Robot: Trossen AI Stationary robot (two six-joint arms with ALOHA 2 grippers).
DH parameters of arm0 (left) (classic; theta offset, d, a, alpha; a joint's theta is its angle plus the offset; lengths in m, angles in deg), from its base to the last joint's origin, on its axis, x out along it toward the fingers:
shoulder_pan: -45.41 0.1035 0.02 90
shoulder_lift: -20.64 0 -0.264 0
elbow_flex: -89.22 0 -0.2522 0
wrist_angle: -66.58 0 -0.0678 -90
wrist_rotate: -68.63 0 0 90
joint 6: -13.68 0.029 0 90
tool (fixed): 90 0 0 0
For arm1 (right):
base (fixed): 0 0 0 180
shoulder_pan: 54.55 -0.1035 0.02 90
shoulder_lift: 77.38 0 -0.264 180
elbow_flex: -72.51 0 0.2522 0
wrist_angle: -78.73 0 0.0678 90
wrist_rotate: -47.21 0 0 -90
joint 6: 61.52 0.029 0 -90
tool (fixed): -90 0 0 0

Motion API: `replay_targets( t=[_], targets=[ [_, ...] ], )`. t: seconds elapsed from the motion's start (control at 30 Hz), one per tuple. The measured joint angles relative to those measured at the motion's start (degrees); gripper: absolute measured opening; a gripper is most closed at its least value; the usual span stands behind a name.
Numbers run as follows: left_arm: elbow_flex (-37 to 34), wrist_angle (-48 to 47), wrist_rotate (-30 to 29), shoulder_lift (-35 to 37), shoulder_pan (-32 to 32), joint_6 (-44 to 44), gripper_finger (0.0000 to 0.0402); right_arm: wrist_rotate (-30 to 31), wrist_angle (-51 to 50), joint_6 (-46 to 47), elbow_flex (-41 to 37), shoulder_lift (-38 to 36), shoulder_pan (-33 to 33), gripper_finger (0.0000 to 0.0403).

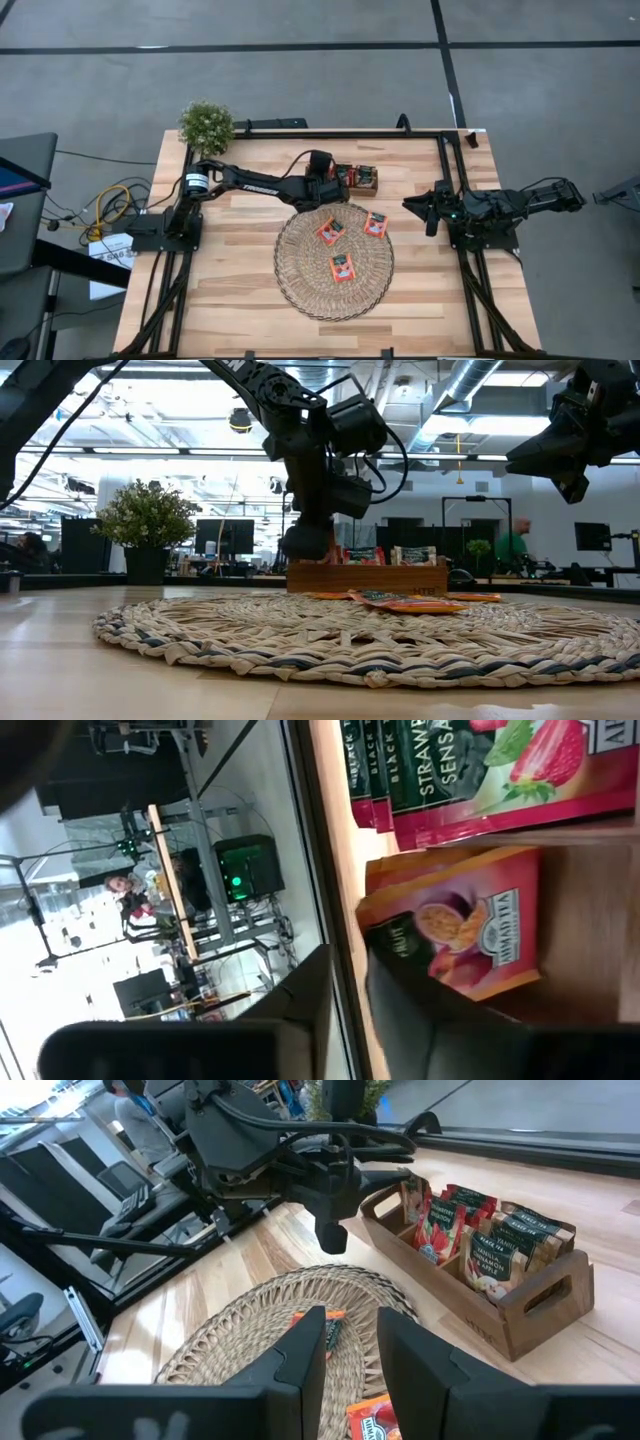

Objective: Pick & Place Tea
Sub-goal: Put the orange tea bag into the left section of the wooden organizer

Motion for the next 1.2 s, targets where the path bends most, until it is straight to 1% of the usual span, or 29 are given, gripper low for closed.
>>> replay_targets(
  t=[0.13,0.27,0.4,0.57,0.77,0.83,0.9,0.93,1.0,1.07,1.13,1.17,1.2],
  targets=[
    [0.0,0.3,-1.9,0.0,-0.2,0.1,0.0097,0.0,0.0,0.0,0.0,0.0,0.0,0.0085],
    [0.6,-0.1,-5.0,0.8,-0.7,0.3,0.0114,0.0,0.0,0.0,0.0,0.0,0.0,0.0085],
    [2.8,-0.2,-6.4,2.0,-1.4,1.3,0.0117,0.0,0.0,0.0,0.0,0.0,0.0,0.0085],
    [3.7,-0.7,-2.3,3.0,-2.2,0.5,0.0117,0.1,0.4,0.2,0.0,0.0,0.0,0.0085],
    [3.6,-3.2,-8.5,3.5,-3.3,2.8,0.0117,0.0,0.3,0.6,0.0,0.0,0.0,0.0085],
    [3.6,-3.8,-8.1,5.1,-5.0,3.4,0.0117,0.0,0.3,0.5,0.0,0.0,0.0,0.0085],
    [3.7,-6.4,-2.7,7.4,-6.9,2.2,0.0117,0.0,0.3,0.5,0.0,0.0,0.1,0.0085],
    [3.7,-8.5,2.3,8.4,-7.8,0.9,0.0117,0.0,0.3,0.5,0.0,0.0,0.1,0.0085],
    [3.7,-13.5,15.5,9.8,-9.2,-2.4,0.0114,0.0,0.3,0.5,0.0,0.0,0.1,0.0085],
    [3.7,-18.5,30.9,11.2,-10.1,-5.6,0.0112,0.0,0.3,0.6,0.0,0.0,0.1,0.0085],
    [3.7,-21.1,44.4,12.2,-10.4,-5.9,0.011,0.0,0.3,0.5,0.0,0.0,0.1,0.0085],
    [3.7,-21.5,48.7,12.3,-10.5,-5.4,0.011,0.0,0.3,0.5,0.0,0.0,0.1,0.0085],
    [3.7,-21.1,51.0,12.3,-10.6,-5.0,0.011,0.0,0.3,0.5,0.0,0.0,0.1,0.0085]
  ],
)
